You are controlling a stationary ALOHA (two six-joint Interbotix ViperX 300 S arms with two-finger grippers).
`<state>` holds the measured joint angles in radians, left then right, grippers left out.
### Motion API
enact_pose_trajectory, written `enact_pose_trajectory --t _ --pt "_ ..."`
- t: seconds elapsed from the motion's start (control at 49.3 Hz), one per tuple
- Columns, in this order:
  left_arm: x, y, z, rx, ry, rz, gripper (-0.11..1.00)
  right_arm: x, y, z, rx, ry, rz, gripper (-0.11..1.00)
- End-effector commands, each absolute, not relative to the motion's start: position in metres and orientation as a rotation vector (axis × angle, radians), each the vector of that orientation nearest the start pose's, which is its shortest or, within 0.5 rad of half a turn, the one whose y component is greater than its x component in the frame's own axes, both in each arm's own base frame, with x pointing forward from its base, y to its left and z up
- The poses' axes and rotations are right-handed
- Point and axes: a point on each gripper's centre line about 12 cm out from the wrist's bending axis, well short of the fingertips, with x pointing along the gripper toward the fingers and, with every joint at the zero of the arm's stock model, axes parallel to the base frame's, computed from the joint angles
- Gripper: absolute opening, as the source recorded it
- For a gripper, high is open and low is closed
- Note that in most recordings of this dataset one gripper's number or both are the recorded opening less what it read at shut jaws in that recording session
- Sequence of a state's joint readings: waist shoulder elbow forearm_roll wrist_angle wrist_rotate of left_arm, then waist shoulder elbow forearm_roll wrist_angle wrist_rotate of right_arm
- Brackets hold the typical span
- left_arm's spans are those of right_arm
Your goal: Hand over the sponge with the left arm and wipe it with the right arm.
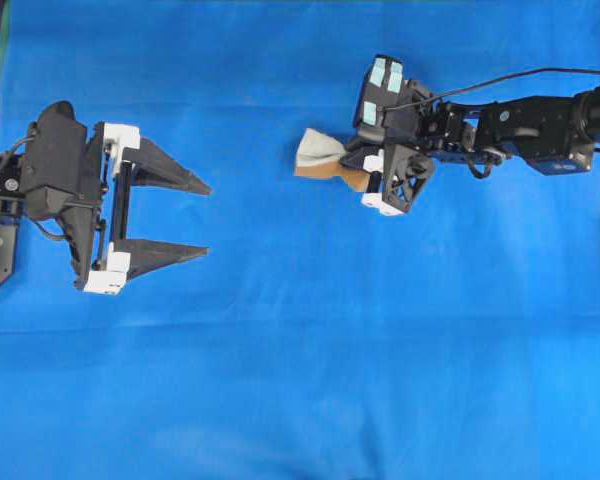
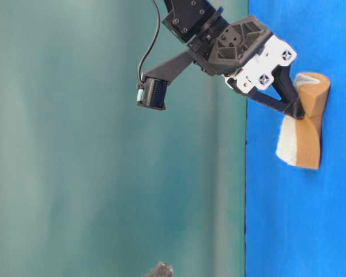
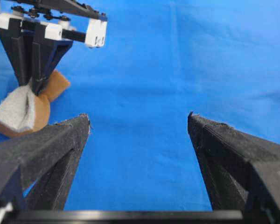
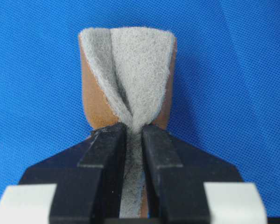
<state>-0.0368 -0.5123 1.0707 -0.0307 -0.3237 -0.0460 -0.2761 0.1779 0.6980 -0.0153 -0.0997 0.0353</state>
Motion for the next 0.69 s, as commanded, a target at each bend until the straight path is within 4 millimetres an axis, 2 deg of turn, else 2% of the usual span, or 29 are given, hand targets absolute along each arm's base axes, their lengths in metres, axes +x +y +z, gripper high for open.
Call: enact_pose_trajectory --t 0.0,0.102,0.264,0.447,0.568,0.67 --pt "0.276 -0.01 0.238 -0.068 0.208 -0.023 0.83 0.379 -0.102 0.109 0.125 0.738 -0.261 0.18" --pt "0.276 -0.01 0.238 -0.067 0.208 -0.023 0.83 0.383 -0.077 0.108 0.123 0.746 -0.209 0.18" --pt "0.276 -0.01 0.238 -0.067 0.208 -0.023 0.83 0.389 -0.025 0.107 0.125 0.767 -0.104 0.18" --pt "0.276 -0.01 0.239 -0.067 0.207 -0.023 0.83 0.389 0.025 0.109 0.127 0.793 -0.004 0.18" --pt "0.276 -0.01 0.239 -0.067 0.207 -0.023 0.83 0.387 0.046 0.116 0.142 0.786 0.033 0.17" --pt "0.276 -0.01 0.239 -0.067 0.207 -0.023 0.83 0.386 0.055 0.123 0.142 0.768 0.055 0.18"
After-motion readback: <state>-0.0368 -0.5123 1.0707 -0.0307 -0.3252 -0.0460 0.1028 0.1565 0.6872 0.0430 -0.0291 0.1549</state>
